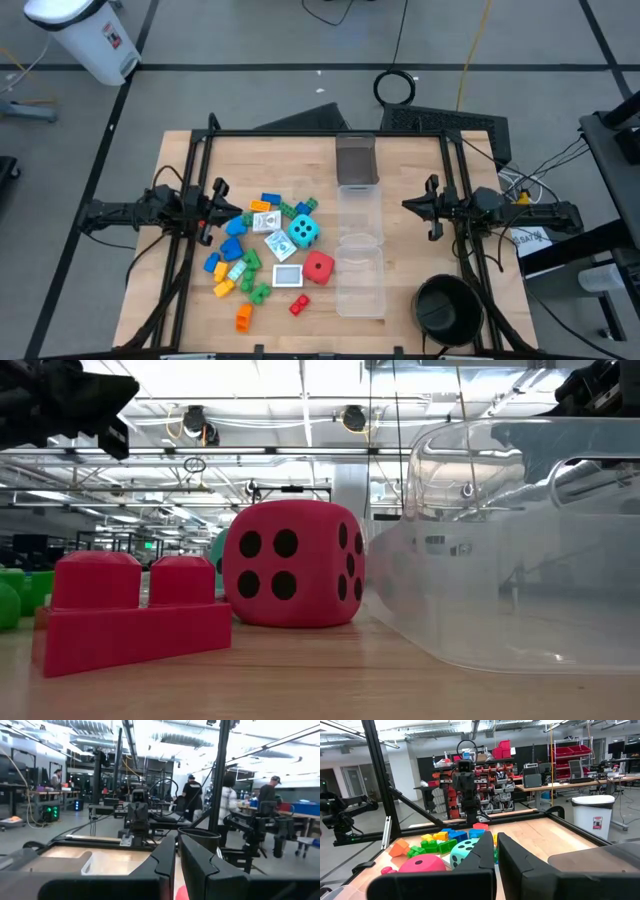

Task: Pick & Place Toys
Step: Put the playing cards into the top black transparent bin

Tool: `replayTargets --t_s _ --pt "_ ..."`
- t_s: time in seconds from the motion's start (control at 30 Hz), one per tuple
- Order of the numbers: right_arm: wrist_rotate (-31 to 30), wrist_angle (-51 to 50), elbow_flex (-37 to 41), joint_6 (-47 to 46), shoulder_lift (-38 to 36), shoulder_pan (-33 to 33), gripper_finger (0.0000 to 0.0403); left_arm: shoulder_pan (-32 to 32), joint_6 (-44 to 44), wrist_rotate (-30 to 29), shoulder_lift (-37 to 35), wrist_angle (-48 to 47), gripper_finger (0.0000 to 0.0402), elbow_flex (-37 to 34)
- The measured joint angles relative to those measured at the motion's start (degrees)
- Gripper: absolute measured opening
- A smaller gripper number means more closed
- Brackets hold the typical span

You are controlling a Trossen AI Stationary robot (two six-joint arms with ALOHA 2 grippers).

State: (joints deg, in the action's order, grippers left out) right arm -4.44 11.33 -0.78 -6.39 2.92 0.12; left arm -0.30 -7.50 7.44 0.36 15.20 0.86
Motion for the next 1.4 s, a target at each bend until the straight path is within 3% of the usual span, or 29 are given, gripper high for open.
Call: replayTargets --t_s 0.13,0.3,0.4,0.63,0.73,0.83,1.03,1.4 --pt "0.0 0.0 0.0 0.0 0.0 0.0 0.0 0.0 0.3 -3.0 0.0 0.1 0.0031 0.0" --pt "0.0 0.0 0.0 0.0 0.0 0.0 0.0 0.0 -6.2 -22.1 0.3 -1.5 0.0042 0.0" --pt "0.0 0.0 0.0 0.0 0.0 0.0 0.0 0.0 -8.5 -26.1 1.6 -2.0 0.0082 0.0" --pt "0.0 0.0 0.0 0.0 0.0 0.0 0.0 0.0 -11.2 -23.4 8.8 -3.0 0.0251 5.8" --pt "0.0 0.0 0.0 0.0 0.0 0.0 0.0 0.0 -9.9 -16.9 14.5 -10.0 0.0318 13.0" --pt "0.0 0.0 0.0 0.0 0.0 0.0 0.0 -0.1 -7.7 -12.1 21.3 -23.0 0.0359 21.4" --pt "0.0 0.0 0.0 0.0 0.0 0.0 0.0 0.0 -5.0 -12.0 36.1 -45.5 0.0378 31.3" --pt "0.0 0.1 0.0 0.0 0.0 0.0 0.0 0.0 -0.9 -12.2 59.7 -40.9 0.0344 31.2"
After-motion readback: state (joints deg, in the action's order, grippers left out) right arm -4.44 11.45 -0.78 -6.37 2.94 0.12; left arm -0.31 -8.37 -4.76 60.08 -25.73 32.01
